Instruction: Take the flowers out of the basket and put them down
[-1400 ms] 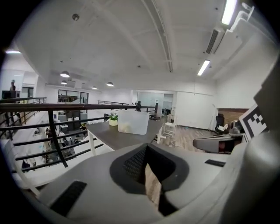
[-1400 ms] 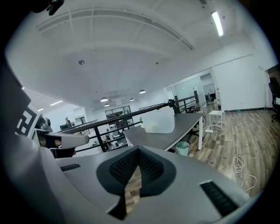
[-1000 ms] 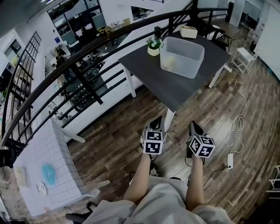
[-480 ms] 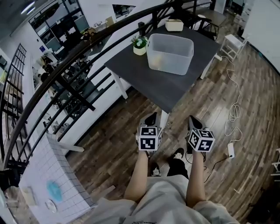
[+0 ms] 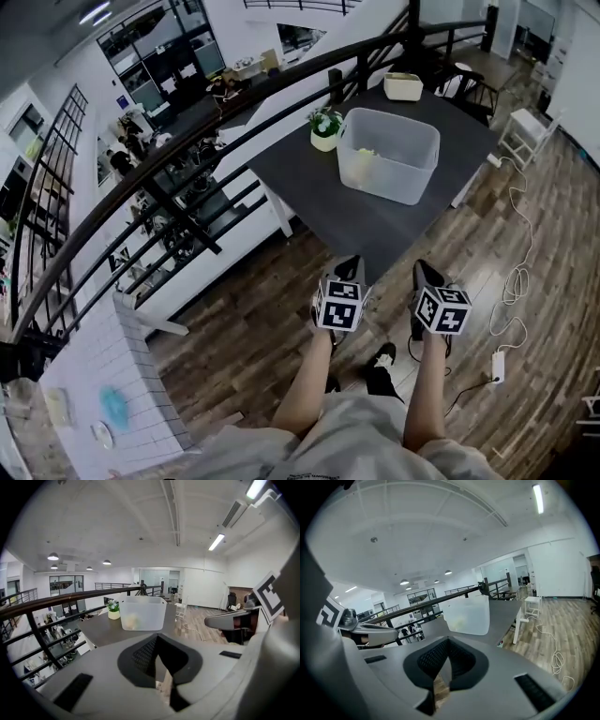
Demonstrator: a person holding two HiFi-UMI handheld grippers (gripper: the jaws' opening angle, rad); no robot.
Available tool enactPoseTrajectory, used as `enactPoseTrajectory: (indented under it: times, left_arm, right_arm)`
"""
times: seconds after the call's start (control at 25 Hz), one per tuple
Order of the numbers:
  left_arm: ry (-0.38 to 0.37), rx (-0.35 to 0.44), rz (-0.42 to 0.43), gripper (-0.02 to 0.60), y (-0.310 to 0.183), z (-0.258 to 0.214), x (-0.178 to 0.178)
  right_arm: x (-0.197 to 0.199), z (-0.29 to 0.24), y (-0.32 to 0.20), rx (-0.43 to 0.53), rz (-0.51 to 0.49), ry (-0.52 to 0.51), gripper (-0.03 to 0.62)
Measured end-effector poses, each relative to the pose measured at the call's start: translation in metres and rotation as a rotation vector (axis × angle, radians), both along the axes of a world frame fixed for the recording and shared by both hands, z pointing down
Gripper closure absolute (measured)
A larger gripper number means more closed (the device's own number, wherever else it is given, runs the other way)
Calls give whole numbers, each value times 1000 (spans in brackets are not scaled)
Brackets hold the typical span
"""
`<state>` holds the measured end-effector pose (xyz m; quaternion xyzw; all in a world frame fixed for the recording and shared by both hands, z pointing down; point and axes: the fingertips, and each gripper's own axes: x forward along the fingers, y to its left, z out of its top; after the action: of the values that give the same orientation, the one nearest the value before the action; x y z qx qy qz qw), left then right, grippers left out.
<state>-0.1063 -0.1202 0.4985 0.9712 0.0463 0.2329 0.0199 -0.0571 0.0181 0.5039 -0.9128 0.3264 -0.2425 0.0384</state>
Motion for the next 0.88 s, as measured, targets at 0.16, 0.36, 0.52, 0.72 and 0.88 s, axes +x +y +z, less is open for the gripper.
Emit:
enactPoseTrajectory:
  times: [0.16, 0.36, 0.52, 0.72, 0.88]
  left_arm:
    - [2, 1, -50, 568, -8, -5, 37]
    - [21, -7, -86, 568, -5, -16, 79]
    - [27, -21, -114, 568, 5, -18, 104]
    - [12, -49, -128, 568, 25, -13, 128]
    - [17, -50, -161, 568, 39, -14, 145]
  right_arm:
    - [34, -3, -9, -20, -59, 5, 577]
    - [78, -15, 1, -30, -74, 11, 577]
    - [103, -17, 22, -34, -81, 14, 577]
    - [127, -10, 47, -24, -112, -15, 577]
    - [146, -6, 66, -36, -148, -21, 577]
